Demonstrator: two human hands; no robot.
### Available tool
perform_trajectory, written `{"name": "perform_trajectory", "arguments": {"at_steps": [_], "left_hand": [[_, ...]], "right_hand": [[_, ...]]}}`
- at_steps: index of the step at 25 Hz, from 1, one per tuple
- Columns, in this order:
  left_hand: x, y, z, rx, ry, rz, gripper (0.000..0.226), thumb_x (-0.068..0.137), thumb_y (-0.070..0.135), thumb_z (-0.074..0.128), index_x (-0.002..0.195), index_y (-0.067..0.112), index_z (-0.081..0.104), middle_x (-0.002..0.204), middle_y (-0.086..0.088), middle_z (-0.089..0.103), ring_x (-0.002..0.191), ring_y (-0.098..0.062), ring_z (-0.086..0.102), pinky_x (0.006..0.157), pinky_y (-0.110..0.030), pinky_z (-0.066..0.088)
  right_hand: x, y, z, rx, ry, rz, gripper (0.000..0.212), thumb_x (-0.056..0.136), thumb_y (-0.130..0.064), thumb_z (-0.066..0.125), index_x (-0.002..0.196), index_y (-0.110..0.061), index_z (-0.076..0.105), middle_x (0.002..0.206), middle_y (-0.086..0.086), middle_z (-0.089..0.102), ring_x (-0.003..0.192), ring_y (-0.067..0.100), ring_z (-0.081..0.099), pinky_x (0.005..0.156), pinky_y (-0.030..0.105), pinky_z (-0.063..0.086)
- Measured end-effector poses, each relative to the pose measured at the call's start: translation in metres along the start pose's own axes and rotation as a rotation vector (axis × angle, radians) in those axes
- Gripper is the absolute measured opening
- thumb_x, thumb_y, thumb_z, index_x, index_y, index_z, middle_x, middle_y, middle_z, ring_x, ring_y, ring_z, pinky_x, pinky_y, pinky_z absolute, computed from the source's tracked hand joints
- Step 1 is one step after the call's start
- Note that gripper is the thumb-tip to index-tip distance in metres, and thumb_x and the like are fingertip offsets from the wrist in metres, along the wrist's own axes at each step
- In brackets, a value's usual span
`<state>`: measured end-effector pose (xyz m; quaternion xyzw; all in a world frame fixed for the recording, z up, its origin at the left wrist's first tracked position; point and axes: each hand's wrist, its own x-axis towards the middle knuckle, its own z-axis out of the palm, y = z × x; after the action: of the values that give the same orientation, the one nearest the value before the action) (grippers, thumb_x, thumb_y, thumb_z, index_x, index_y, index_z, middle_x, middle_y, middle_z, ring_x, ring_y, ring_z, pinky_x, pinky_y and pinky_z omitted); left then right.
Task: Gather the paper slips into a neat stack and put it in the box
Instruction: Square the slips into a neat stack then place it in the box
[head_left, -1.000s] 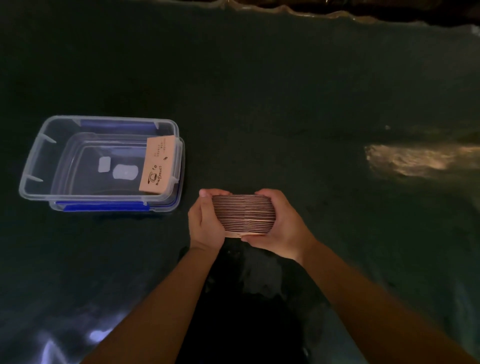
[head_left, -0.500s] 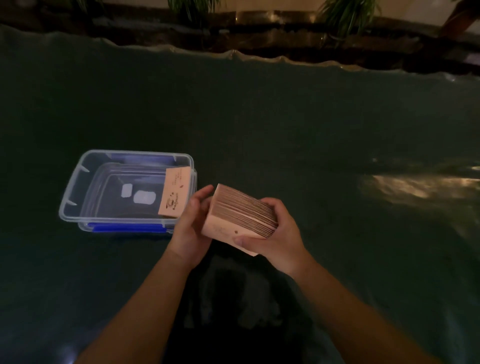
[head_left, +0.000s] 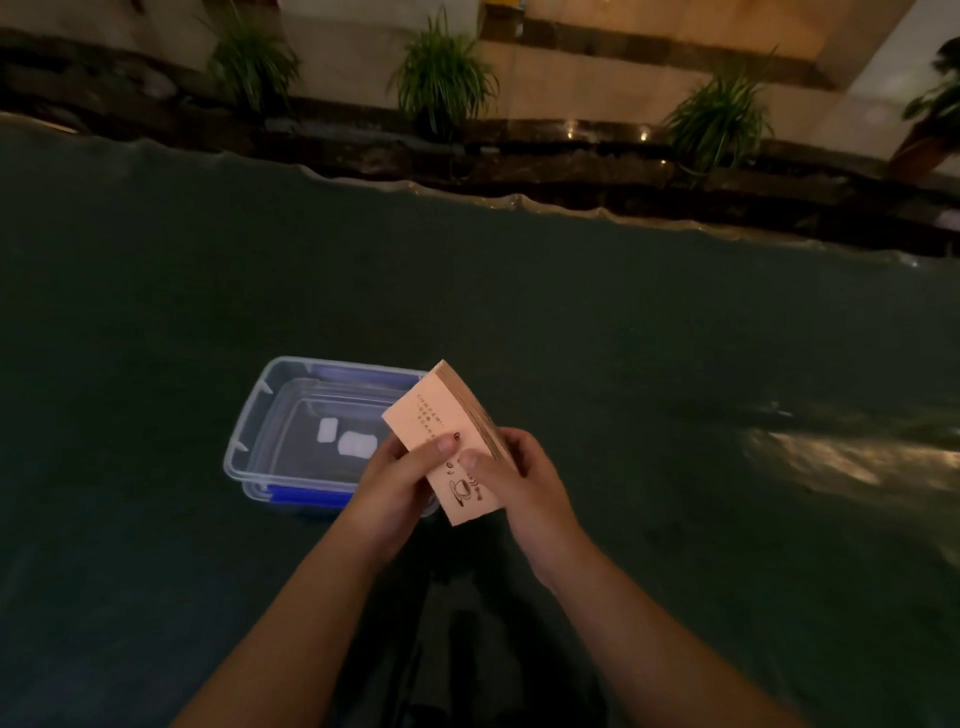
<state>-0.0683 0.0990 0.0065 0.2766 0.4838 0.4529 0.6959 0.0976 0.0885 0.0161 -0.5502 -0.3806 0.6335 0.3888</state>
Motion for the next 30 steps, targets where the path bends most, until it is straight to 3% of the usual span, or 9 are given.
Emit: {"name": "perform_trajectory", "arguments": {"at_steps": [2,5,8,10,14,19,23,27,30], "left_hand": [[-0.004,0.018,-0.014,0.055,-0.010,-0.012,0.058,0.075,0.033,0.077,0.131,0.021,0.063,0.119,-0.011,0.078,0.114,-0.032,0.075,0.094,-0.048,0.060],[-0.010,0.043,-0.032,0.075,-0.043,-0.026,0.055,0.079,0.035,0.075,0.131,0.018,0.065,0.120,-0.015,0.078,0.114,-0.035,0.074,0.099,-0.053,0.058],[-0.017,0.060,-0.042,0.017,-0.036,-0.019,0.056,0.081,0.039,0.077,0.133,0.020,0.065,0.121,-0.017,0.078,0.113,-0.035,0.075,0.095,-0.053,0.060],[-0.021,0.067,-0.044,-0.032,-0.025,0.003,0.048,0.085,0.039,0.076,0.129,0.023,0.068,0.116,-0.016,0.079,0.109,-0.034,0.077,0.089,-0.051,0.064],[-0.018,0.083,-0.056,-0.027,0.030,0.016,0.044,0.084,0.039,0.069,0.125,0.023,0.069,0.110,-0.014,0.081,0.104,-0.033,0.078,0.086,-0.048,0.063],[0.004,0.095,-0.088,-0.002,0.041,-0.030,0.039,0.098,0.026,0.053,0.136,0.020,0.062,0.115,-0.017,0.074,0.109,-0.036,0.071,0.087,-0.049,0.059],[0.031,0.101,-0.120,0.083,0.005,-0.107,0.045,0.098,0.028,0.058,0.142,0.023,0.057,0.122,-0.017,0.075,0.110,-0.033,0.074,0.080,-0.044,0.063],[0.059,0.094,-0.148,0.164,0.007,-0.244,0.045,0.096,0.030,0.065,0.140,0.026,0.058,0.117,-0.016,0.080,0.107,-0.033,0.078,0.086,-0.048,0.063],[0.076,0.076,-0.154,0.233,0.028,-0.320,0.035,0.099,0.034,0.063,0.133,0.024,0.062,0.111,-0.015,0.082,0.108,-0.035,0.077,0.098,-0.054,0.059]], "right_hand": [[0.000,-0.011,0.017,-0.048,-0.037,-0.037,0.067,0.065,-0.052,0.087,0.125,-0.037,0.061,0.116,-0.007,0.078,0.097,0.004,0.081,0.069,0.021,0.064],[0.002,-0.026,0.045,-0.082,-0.087,-0.107,0.059,0.078,-0.048,0.084,0.125,-0.061,0.051,0.118,-0.022,0.072,0.103,-0.002,0.078,0.071,0.023,0.065],[0.005,-0.034,0.074,-0.082,-0.138,-0.117,0.048,0.090,-0.045,0.075,0.123,-0.071,0.050,0.121,-0.023,0.073,0.108,0.002,0.078,0.075,0.025,0.066],[0.009,-0.036,0.093,-0.079,-0.156,-0.106,0.049,0.091,-0.050,0.069,0.132,-0.066,0.048,0.132,-0.019,0.070,0.114,0.005,0.076,0.082,0.027,0.066],[0.021,-0.038,0.124,-0.111,-0.152,-0.079,0.072,0.081,-0.066,0.063,0.147,-0.065,0.033,0.142,-0.013,0.064,0.120,0.011,0.072,0.097,0.037,0.064],[0.040,-0.047,0.155,-0.153,-0.087,0.044,0.052,0.094,-0.058,0.057,0.138,-0.068,0.030,0.127,-0.017,0.064,0.113,0.013,0.069,0.083,0.031,0.059],[0.059,-0.047,0.169,-0.177,-0.029,0.139,0.046,0.102,-0.052,0.058,0.141,-0.061,0.036,0.124,-0.010,0.068,0.112,0.014,0.069,0.095,0.042,0.062],[0.071,-0.042,0.166,-0.282,-0.030,0.178,0.041,0.105,-0.044,0.061,0.145,-0.048,0.052,0.113,-0.016,0.072,0.102,0.005,0.073,0.071,0.025,0.064],[0.075,-0.029,0.164,-0.404,0.001,0.169,0.033,0.107,-0.033,0.060,0.139,-0.039,0.060,0.118,-0.014,0.071,0.115,0.012,0.073,0.091,0.036,0.065]]}}
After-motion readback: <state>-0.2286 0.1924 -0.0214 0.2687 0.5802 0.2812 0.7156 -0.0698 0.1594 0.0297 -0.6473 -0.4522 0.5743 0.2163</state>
